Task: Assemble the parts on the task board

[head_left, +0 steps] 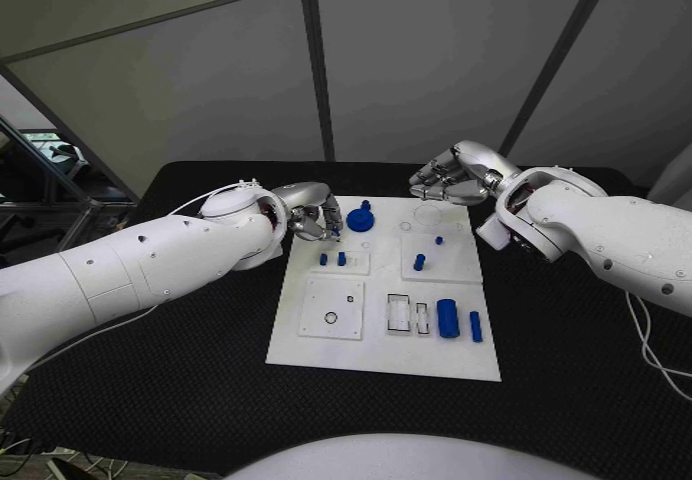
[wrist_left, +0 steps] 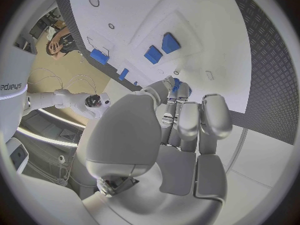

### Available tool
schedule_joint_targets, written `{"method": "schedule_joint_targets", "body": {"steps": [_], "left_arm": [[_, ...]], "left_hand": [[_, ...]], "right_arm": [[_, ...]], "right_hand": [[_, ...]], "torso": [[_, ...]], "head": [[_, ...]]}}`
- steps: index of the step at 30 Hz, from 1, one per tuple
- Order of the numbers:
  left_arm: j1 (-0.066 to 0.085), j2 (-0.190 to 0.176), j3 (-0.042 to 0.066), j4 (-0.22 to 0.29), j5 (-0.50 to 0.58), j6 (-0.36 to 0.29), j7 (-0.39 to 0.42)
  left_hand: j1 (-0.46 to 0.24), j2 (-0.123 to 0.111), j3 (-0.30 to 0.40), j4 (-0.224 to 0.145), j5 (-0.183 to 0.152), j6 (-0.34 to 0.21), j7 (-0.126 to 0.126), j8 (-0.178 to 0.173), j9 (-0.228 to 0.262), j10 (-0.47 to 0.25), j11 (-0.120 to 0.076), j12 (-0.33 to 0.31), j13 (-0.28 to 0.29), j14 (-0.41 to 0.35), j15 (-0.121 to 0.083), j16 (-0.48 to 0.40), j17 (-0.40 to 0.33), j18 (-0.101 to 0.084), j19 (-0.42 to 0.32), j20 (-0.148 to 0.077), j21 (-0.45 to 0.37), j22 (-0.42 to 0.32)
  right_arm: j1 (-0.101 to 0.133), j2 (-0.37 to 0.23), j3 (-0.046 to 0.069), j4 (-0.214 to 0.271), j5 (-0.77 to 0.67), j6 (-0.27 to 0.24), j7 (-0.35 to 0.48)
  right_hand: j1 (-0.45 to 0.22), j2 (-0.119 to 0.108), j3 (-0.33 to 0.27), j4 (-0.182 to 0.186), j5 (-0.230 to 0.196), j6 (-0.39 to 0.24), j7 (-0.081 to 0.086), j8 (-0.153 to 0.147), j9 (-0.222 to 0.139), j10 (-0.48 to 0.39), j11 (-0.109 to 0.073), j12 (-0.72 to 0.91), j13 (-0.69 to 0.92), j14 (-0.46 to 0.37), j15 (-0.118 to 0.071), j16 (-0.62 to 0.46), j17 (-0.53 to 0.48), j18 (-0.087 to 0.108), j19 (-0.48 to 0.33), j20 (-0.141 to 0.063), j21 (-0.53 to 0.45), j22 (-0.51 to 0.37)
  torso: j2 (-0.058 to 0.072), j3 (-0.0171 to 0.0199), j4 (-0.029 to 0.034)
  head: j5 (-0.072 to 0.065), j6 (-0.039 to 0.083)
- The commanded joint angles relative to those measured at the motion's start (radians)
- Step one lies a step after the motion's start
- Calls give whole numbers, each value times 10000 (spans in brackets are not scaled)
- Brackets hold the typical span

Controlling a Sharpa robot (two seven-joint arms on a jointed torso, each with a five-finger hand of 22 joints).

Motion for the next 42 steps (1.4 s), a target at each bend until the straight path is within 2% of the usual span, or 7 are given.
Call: {"method": "schedule_joint_targets", "body": {"steps": [1,20,25,38,42], "left_arm": [[5,96,3,-125,-231,220,-35],[-20,303,-10,-308,-487,617,-80],[-27,350,-11,-348,-486,617,22],[-41,490,-22,-470,-484,718,46],[-42,522,-27,-497,-484,749,16]], "left_hand": [[-107,-2,-18,28,-33,67,-29,-70,-16,67,9,-35,-8,56,19,8,-23,-1135,59,16,44,239],[-129,-19,-41,30,-36,92,-50,-81,-14,101,-5,-47,-3,51,13,2,-47,-1135,61,14,45,245],[-142,-20,-56,31,-47,115,-64,-86,-11,130,-16,-52,2,53,5,7,-41,-1133,59,11,39,244],[-152,-9,-71,31,-59,159,-92,-91,-3,181,-39,-58,13,63,-11,22,-25,-1140,78,2,69,270],[-154,1,-74,31,-61,177,-104,-91,0,199,-49,-61,17,64,-18,23,-30,-1142,84,-2,79,279]], "right_arm": [[15,15,7,19,22,31,44],[16,13,7,38,22,46,33],[16,21,7,29,22,49,34],[16,44,7,7,22,67,6],[16,46,7,5,22,70,2]], "right_hand": [[-56,76,44,2,31,-42,6,-4,-2,-35,-8,54,-5,-1,-60,-6,-9,130,84,19,-67,-9],[-57,84,64,11,31,-40,5,-2,-1,-33,-10,56,-4,3,-62,-4,-16,130,92,18,-76,-17],[-57,84,64,11,31,-40,5,-2,-1,-33,-10,56,-4,3,-62,-4,-16,130,92,18,-76,-17],[-57,84,64,11,31,-40,5,-2,-1,-33,-10,56,-4,3,-62,-4,-16,130,92,18,-76,-17],[-57,84,64,11,31,-40,5,-2,-1,-33,-10,56,-4,3,-62,-4,-16,130,92,18,-76,-17]], "torso": [[-3,-3,1],[-4,-11,10],[-8,-14,25],[-8,-2,2],[-1,-11,7]], "head": [[0,-7],[-21,-81],[-48,-42],[-39,-53],[-53,-50]]}}
